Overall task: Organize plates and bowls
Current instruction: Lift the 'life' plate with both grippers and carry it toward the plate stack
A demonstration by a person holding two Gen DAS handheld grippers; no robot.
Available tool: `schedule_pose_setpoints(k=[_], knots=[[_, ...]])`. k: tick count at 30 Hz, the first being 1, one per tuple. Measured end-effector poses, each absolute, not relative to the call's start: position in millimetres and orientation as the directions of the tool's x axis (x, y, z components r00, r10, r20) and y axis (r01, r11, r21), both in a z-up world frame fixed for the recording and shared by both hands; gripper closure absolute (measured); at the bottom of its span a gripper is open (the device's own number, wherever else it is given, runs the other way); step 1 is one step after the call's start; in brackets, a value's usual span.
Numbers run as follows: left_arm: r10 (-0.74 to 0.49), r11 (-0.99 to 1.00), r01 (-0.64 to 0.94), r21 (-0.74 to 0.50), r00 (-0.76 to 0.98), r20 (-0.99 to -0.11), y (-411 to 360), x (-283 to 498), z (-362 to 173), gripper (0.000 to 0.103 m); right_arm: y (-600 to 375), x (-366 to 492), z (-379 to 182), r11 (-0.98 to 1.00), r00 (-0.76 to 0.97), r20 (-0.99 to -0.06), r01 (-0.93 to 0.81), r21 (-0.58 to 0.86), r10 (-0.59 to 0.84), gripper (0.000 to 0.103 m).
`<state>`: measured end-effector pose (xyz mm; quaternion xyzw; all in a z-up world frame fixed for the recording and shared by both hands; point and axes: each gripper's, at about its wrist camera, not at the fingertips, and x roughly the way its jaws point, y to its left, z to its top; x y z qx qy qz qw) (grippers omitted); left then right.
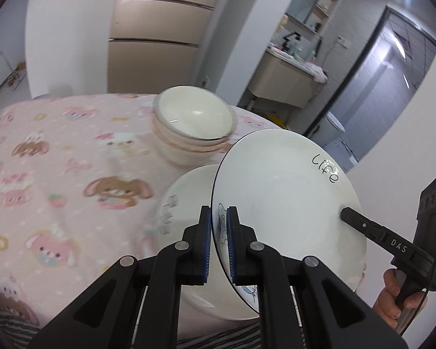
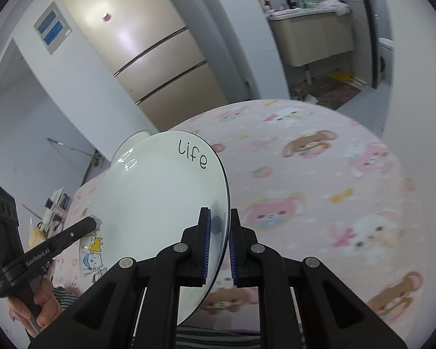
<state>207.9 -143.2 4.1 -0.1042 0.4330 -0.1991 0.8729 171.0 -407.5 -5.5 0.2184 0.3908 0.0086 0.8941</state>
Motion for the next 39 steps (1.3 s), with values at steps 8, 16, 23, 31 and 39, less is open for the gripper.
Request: schedule_pose_setpoints(k=[8, 16, 23, 31, 39], knots=[[-0.442, 0.896, 0.239, -0.374, 0.540, -0.716, -121.1, 212.1, -33.3, 0.095, -369.9, 174.6, -20.3, 0.943, 0.704, -0.692, 0.097, 0.318, 0.161, 0.090], [-0.435, 0.901, 0.267, -0.343, 0.580, -0.689, -120.1, 207.5, -38.2, 0.095, -360.8, 177.5, -32.4, 0.960, 0.710, -0.693, 0.090, 0.265, 0.124, 0.089], [-0.404, 0.915, 0.262, -0.308, 0.598, -0.692, -119.9, 210.5, -44.0, 0.095, -348.3, 181.0, -41.4, 0.978, 0.710, -0.700, 0.083, 0.190, 0.076, 0.086], [-0.384, 0.923, 0.268, -0.276, 0.610, -0.693, -121.7, 210.3, -47.5, 0.095, -342.3, 182.6, -45.2, 0.986, 0.710, -0.702, 0.079, 0.149, 0.049, 0.085], [-0.372, 0.927, 0.272, -0.256, 0.607, -0.702, -122.9, 211.2, -53.9, 0.095, -340.6, 186.2, -52.2, 0.988, 0.694, -0.720, 0.085, 0.127, 0.033, 0.084]])
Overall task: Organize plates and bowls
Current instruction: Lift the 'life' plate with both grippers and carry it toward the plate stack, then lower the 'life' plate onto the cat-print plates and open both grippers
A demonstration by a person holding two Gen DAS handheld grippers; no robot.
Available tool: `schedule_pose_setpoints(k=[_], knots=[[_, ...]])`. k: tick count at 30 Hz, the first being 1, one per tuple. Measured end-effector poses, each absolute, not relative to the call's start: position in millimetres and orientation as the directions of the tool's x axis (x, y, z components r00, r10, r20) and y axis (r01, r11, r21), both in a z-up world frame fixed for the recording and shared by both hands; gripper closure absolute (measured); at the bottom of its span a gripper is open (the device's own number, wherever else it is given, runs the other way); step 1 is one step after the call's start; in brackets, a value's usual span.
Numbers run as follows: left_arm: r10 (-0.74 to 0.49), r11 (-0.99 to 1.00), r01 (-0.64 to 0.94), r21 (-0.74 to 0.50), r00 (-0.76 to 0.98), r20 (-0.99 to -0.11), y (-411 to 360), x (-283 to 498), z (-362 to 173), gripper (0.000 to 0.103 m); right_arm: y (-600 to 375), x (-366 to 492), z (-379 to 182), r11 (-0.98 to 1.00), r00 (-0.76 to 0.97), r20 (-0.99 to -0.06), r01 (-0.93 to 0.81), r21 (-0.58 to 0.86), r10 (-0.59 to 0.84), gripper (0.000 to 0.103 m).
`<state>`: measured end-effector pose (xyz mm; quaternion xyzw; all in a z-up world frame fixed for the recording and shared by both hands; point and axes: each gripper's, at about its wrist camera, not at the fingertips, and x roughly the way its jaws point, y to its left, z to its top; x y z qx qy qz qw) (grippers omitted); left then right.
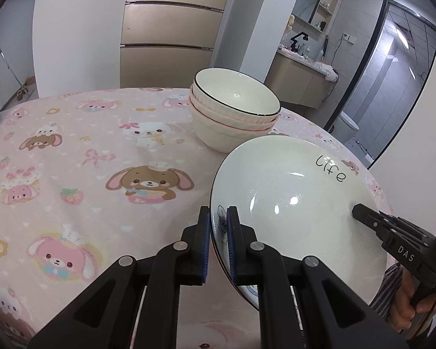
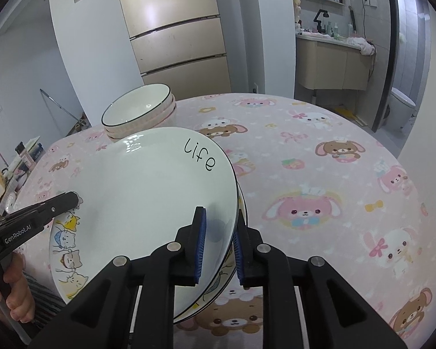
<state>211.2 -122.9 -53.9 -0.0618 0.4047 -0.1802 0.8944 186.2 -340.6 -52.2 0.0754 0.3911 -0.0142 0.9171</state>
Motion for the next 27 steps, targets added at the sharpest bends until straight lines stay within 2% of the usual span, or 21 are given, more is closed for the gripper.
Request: schedule_pose_setpoints(k=[11, 27], knots=[[-0.316, 0.944, 0.285, -0.164, 0.643, -0.698, -130.2, 208.4, -55.7, 0.094, -339.4, 187.5, -54.6, 0.991, 0.691, -0.722, 0.086, 0.107, 0.018, 0.084], [-0.269, 0.948, 0.309, -0.072, 0.661, -0.700, -142.7, 201.6, -60.5, 0.092, -328.5, 182.6, -50.8, 0.995, 0.690, -0.717, 0.088, -0.050, -0.097, 0.082]])
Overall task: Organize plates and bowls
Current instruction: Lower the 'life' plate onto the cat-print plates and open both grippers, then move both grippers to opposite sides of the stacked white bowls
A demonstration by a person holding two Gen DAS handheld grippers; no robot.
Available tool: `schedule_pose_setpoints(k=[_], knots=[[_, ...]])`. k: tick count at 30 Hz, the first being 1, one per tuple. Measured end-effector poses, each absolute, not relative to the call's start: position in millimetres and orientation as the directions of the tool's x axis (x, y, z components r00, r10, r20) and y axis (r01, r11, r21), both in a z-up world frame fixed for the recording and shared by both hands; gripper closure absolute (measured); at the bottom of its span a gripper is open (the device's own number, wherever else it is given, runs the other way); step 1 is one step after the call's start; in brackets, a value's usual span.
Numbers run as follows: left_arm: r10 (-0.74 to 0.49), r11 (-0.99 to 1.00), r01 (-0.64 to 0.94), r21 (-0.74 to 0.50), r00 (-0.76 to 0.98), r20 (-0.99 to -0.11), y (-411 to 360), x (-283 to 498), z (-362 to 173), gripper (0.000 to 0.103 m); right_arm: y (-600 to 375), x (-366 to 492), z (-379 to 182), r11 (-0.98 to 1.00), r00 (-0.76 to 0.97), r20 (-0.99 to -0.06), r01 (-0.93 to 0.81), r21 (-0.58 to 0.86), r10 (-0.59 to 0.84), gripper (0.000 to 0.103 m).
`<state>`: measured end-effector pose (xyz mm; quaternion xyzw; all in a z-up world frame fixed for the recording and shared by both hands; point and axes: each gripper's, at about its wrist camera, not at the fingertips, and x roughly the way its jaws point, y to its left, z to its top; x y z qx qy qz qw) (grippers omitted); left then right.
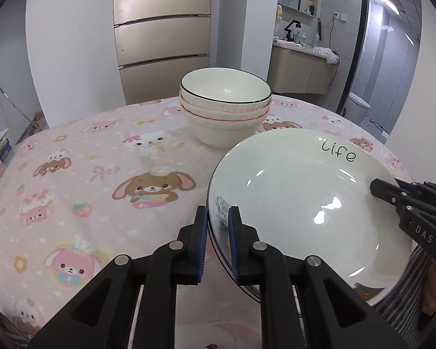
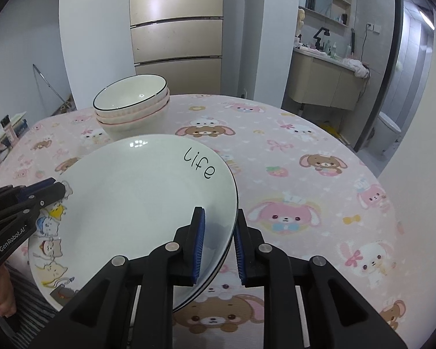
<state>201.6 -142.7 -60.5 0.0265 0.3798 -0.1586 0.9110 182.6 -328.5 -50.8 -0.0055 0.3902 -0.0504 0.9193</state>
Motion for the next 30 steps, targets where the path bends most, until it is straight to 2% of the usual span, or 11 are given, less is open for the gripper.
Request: schedule_pose_setpoints(k=[10, 14, 17, 19, 23, 25, 26, 28, 29, 30], knots=[[-0.273, 0.949, 0.304, -0.081, 0.664, -0.696, -139.9, 201.9, -59.5, 0.092, -329.4, 186.3, -57.1, 0.994, 0.664, -0.740, 0.088, -0.066, -0.108, 0.082], [-0.255, 0.955, 0.289, -0.064, 0.698, -0.669, -139.2, 196.7, -54.5, 0.092, -329.9, 186.3, -57.5, 0.994, 0.663, -0.741, 0.089, -0.067, -0.109, 0.082], [-0.252, 0.959, 0.275, -0.069, 0.717, -0.650, -135.9, 195.2, -51.2, 0.082, -330.3, 186.8, -57.8, 0.994, 0.664, -0.740, 0.089, -0.068, -0.110, 0.082], [-0.242, 0.964, 0.257, -0.069, 0.736, -0.632, -132.8, 194.5, -48.7, 0.055, -330.3, 186.6, -57.6, 0.994, 0.664, -0.740, 0.088, -0.065, -0.107, 0.082], [-0.234, 0.969, 0.238, -0.069, 0.787, -0.570, -126.8, 187.8, -39.9, 0.038, -331.9, 186.8, -59.3, 0.995, 0.667, -0.739, 0.087, -0.051, -0.096, 0.080], [-0.234, 0.970, 0.232, -0.073, 0.807, -0.543, -124.6, 184.6, -36.2, 0.022, -332.2, 185.7, -58.6, 0.995, 0.673, -0.733, 0.088, -0.045, -0.093, 0.080], [-0.234, 0.970, 0.229, -0.075, 0.819, -0.524, -122.7, 182.4, -34.1, 0.020, -332.9, 185.0, -57.9, 0.996, 0.680, -0.728, 0.086, -0.038, -0.087, 0.075], [-0.235, 0.971, 0.228, -0.074, 0.842, -0.486, -120.7, 177.3, -29.3, 0.018, -334.1, 181.9, -54.6, 0.996, 0.695, -0.714, 0.090, -0.028, -0.083, 0.052], [-0.234, 0.971, 0.227, -0.071, 0.851, -0.471, -120.8, 175.2, -27.4, 0.017, -335.6, 178.5, -50.8, 0.996, 0.718, -0.692, 0.092, -0.013, -0.075, 0.034], [-0.233, 0.971, 0.228, -0.066, 0.859, -0.456, -121.3, 173.0, -25.0, 0.015, -335.8, 175.9, -47.9, 0.996, 0.734, -0.676, 0.092, -0.004, -0.070, 0.029]])
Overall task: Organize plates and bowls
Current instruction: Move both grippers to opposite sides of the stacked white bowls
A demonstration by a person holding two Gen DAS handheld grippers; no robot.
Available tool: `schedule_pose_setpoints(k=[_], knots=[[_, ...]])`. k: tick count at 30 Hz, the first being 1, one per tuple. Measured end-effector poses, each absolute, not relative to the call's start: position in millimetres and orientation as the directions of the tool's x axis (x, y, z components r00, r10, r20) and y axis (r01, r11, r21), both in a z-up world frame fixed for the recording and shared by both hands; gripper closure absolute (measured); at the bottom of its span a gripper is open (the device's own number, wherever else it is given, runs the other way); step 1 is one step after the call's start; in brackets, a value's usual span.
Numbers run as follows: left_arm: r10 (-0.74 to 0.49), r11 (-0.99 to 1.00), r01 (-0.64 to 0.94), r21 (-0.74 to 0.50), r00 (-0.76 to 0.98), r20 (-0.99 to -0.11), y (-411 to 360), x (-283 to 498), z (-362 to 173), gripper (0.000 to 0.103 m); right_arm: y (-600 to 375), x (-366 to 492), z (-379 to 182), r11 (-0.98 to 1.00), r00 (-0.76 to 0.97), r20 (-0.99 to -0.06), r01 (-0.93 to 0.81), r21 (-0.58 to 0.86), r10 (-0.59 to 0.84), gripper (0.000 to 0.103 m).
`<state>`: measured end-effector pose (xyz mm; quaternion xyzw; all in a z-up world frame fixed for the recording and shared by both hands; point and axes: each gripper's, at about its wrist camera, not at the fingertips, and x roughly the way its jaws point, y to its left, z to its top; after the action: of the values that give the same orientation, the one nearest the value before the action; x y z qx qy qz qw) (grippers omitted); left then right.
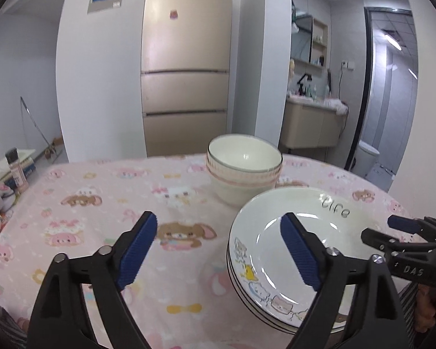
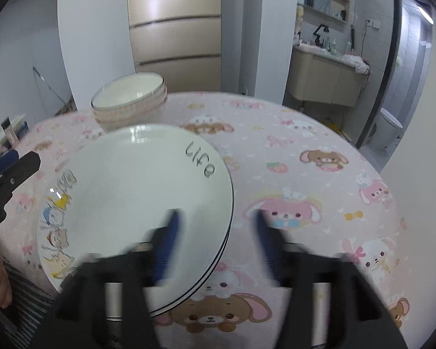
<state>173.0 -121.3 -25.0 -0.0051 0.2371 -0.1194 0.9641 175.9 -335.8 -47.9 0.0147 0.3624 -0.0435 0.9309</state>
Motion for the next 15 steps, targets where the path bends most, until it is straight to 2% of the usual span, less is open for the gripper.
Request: schedule_pose_setpoints(k=[3, 8, 10, 11, 15], knots=[[-0.241, 0.970, 0.233, -0.071, 0.877, -0.415, -119.6, 167.5, -19.9, 0.014, -336.8, 169.7, -40.6, 0.995, 0.767, -0.637, 0.103, 0.003, -0.077, 0.029], [-0.250, 0.968, 0.234, -0.088, 0.905, -0.343, -114.4, 159.0, -11.6, 0.003, -340.5, 162.5, -31.4, 0.992, 0.807, -0.585, 0.121, 0.028, -0.082, 0.028], [-0.257, 0.966, 0.236, -0.100, 0.909, -0.330, -112.7, 157.8, -9.6, 0.002, -341.4, 158.6, -27.0, 0.991, 0.825, -0.558, 0.131, 0.033, -0.091, 0.022], [-0.252, 0.968, 0.232, -0.101, 0.912, -0.324, -111.7, 157.1, -9.3, 0.002, -341.5, 156.5, -25.0, 0.990, 0.834, -0.544, 0.134, 0.035, -0.093, 0.015], [-0.239, 0.971, 0.219, -0.100, 0.920, -0.310, -110.4, 156.3, -7.7, 0.001, -340.4, 150.9, -20.0, 0.992, 0.855, -0.510, 0.124, 0.036, -0.089, 0.015]])
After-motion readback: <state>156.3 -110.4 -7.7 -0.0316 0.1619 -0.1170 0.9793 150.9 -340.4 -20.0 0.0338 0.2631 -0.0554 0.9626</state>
